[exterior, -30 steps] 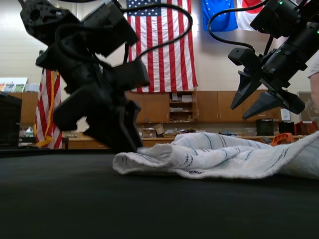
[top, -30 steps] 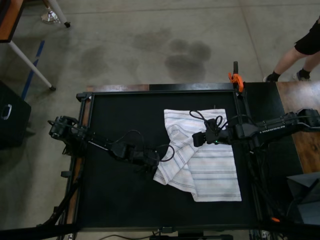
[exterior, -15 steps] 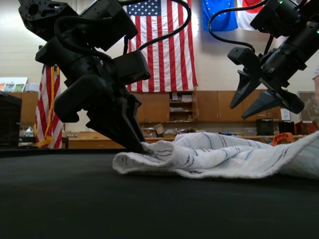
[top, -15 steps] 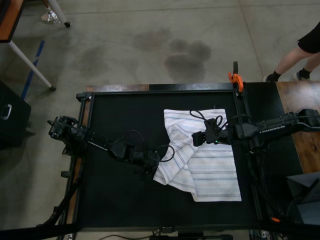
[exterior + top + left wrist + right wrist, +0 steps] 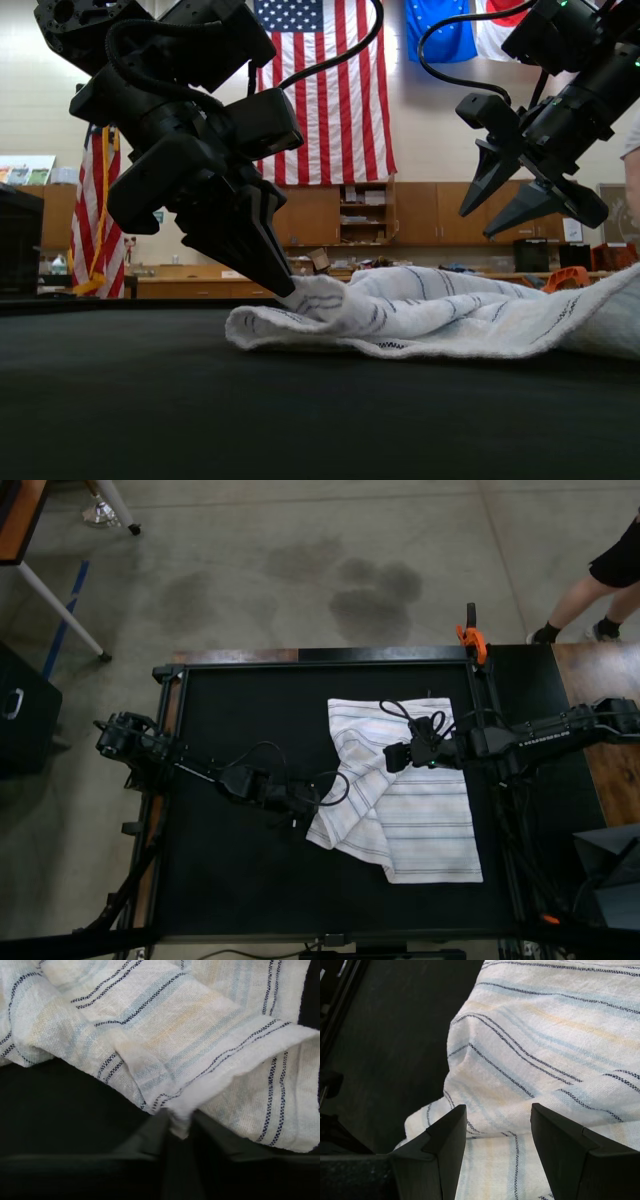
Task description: Fold the towel
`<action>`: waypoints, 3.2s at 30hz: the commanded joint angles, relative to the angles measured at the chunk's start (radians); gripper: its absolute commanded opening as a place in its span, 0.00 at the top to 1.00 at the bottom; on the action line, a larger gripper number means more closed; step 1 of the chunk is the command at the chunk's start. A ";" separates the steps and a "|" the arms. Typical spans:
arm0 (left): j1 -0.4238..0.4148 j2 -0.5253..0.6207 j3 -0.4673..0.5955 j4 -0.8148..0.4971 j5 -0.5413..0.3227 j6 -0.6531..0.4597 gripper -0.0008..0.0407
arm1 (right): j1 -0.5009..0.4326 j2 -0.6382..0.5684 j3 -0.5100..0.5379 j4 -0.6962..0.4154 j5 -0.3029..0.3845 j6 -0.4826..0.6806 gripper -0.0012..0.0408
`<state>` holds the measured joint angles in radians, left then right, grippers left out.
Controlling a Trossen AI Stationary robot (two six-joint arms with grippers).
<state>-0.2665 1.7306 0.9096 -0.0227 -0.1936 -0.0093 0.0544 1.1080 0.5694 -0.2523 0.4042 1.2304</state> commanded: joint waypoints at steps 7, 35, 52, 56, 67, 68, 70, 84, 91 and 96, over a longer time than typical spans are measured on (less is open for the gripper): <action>0.000 -0.007 0.021 0.000 -0.016 0.002 0.98 | 0.000 0.000 0.000 0.019 0.001 0.000 0.57; -0.043 0.135 0.357 0.002 0.013 0.077 0.98 | 0.000 0.000 0.000 0.021 0.027 0.000 0.57; -0.045 0.190 0.396 -0.001 0.078 0.066 0.82 | 0.000 0.000 0.000 0.022 0.027 0.000 0.57; -0.045 0.190 0.396 0.001 0.077 0.045 0.59 | 0.003 0.000 0.000 0.023 0.026 0.009 0.57; -0.045 0.158 0.392 -0.058 0.055 0.021 0.11 | 0.116 0.002 0.000 0.026 0.033 0.078 0.57; -0.045 0.161 0.393 -0.029 0.060 0.018 0.11 | 0.132 0.003 0.000 0.026 0.043 0.090 0.57; -0.045 0.179 0.392 0.058 0.096 0.000 0.11 | 0.163 0.003 0.000 0.025 0.060 0.106 0.57; -0.045 0.212 0.390 0.085 0.083 -0.069 0.11 | 0.248 0.003 0.000 0.058 0.098 0.152 0.57; -0.045 0.102 0.386 -0.090 -0.071 -0.009 0.11 | 0.306 0.031 0.000 0.091 0.100 0.130 0.57; -0.026 0.010 0.309 -0.150 -0.193 -0.017 0.11 | 0.332 0.152 0.000 0.216 0.101 0.093 0.57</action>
<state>-0.2985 1.7592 1.2400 -0.1589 -0.3668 -0.0196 0.3832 1.2251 0.5690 -0.0807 0.5049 1.3437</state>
